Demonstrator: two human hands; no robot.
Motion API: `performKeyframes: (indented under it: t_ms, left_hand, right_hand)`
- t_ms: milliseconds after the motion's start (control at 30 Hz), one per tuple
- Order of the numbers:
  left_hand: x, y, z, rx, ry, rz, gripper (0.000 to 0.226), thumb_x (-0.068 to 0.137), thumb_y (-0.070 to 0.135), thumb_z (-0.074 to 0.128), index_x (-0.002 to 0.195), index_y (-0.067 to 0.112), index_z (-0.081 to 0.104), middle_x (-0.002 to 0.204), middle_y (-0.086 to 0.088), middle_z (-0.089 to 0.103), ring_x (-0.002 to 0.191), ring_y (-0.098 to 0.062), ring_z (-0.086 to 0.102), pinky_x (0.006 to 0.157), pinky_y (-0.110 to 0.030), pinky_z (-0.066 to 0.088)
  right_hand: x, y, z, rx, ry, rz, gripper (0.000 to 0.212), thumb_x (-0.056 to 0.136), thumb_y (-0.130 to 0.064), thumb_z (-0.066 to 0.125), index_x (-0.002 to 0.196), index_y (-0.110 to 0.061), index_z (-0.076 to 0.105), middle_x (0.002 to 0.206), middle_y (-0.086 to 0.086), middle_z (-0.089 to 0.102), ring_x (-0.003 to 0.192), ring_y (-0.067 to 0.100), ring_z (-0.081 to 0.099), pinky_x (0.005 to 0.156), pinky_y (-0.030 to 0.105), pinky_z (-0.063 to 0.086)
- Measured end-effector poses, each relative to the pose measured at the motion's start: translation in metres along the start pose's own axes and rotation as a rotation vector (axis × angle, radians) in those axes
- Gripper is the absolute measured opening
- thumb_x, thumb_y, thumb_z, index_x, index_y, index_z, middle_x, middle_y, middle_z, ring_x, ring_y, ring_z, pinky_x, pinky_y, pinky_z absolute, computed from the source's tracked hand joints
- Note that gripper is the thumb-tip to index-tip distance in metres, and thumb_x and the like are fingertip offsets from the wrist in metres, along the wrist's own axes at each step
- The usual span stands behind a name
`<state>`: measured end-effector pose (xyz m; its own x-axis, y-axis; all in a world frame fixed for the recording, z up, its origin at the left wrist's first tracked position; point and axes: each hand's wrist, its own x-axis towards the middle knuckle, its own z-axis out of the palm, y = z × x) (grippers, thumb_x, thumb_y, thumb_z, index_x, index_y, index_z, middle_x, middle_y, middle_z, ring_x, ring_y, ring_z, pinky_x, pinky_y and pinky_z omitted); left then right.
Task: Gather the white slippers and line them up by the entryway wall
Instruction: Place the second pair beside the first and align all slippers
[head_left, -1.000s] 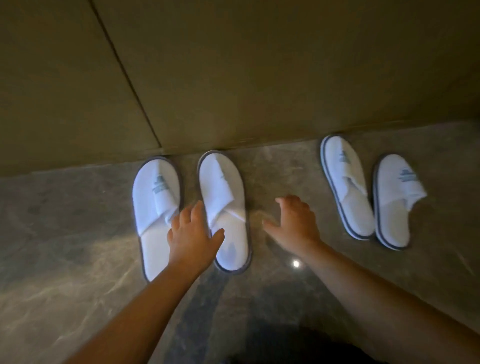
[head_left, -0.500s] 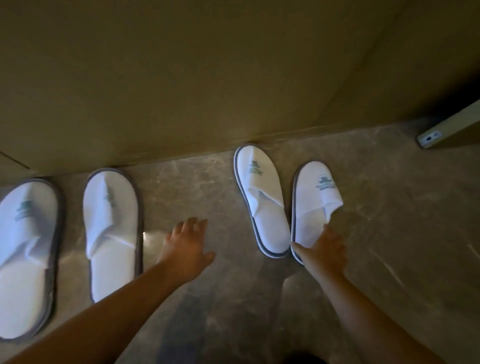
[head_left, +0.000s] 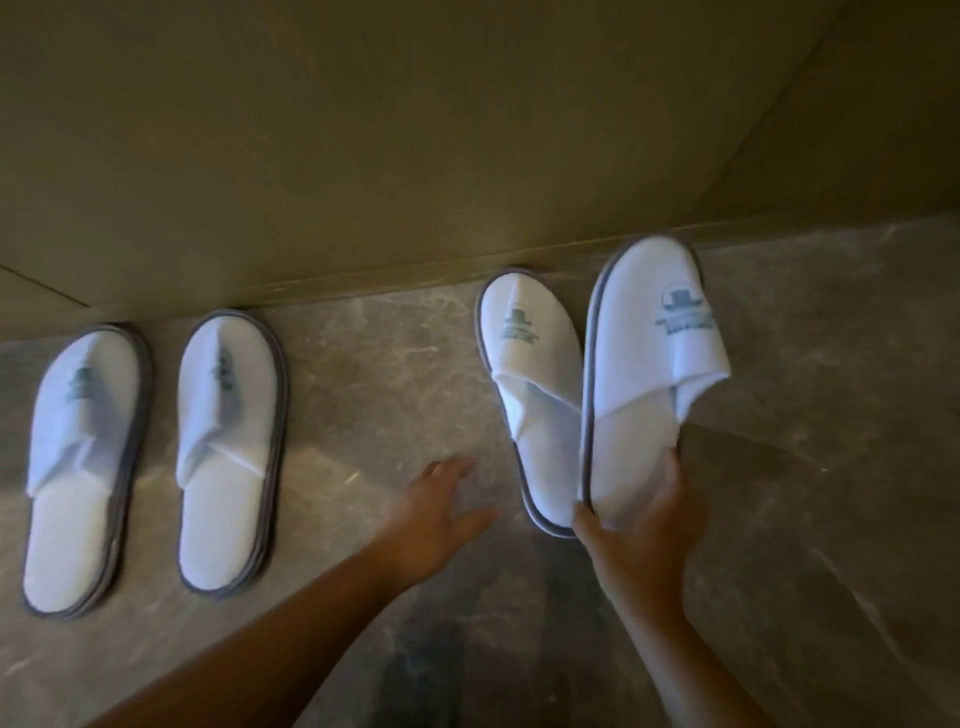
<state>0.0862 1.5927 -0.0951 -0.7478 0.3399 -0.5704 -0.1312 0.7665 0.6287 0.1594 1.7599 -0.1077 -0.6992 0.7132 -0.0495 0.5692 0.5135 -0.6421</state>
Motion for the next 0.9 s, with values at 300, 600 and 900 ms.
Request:
performKeyframes:
  t_ms: [300, 600, 900]
  left_hand:
    - [-0.005, 0.006, -0.028, -0.589, 0.151, -0.146, 0.041, 0.078, 0.015, 0.062, 0.111, 0.025, 0.040, 0.094, 0.001, 0.062, 0.089, -0.017, 0.062, 0.069, -0.030, 0.055]
    - [-0.003, -0.062, -0.046, -0.479, 0.240, -0.352, 0.060, 0.082, 0.002, 0.054, 0.131, 0.023, 0.028, 0.121, -0.021, 0.056, 0.110, -0.036, 0.054, 0.093, -0.049, 0.046]
    - [0.004, -0.072, -0.026, 0.205, 0.275, -0.271, 0.090, 0.073, 0.043, 0.064, 0.139, 0.029, 0.005, 0.151, -0.009, 0.008, 0.137, -0.035, 0.014, 0.109, -0.051, 0.025]
  right_hand:
    - [-0.048, -0.074, 0.046, 0.115, -0.348, -0.236, 0.100, 0.052, -0.037, 0.081, 0.132, -0.003, 0.032, 0.129, 0.018, 0.050, 0.118, 0.032, 0.048, 0.099, 0.038, 0.039]
    - [-0.028, -0.047, 0.042, -0.148, -0.425, -0.153, 0.084, 0.067, -0.035, 0.074, 0.134, -0.009, 0.031, 0.141, 0.019, 0.039, 0.130, 0.033, 0.036, 0.105, 0.046, 0.033]
    - [-0.039, -0.051, 0.063, -0.469, -0.639, -0.425, 0.075, 0.072, -0.038, 0.069, 0.134, -0.013, 0.034, 0.143, 0.017, 0.038, 0.132, 0.034, 0.035, 0.106, 0.045, 0.034]
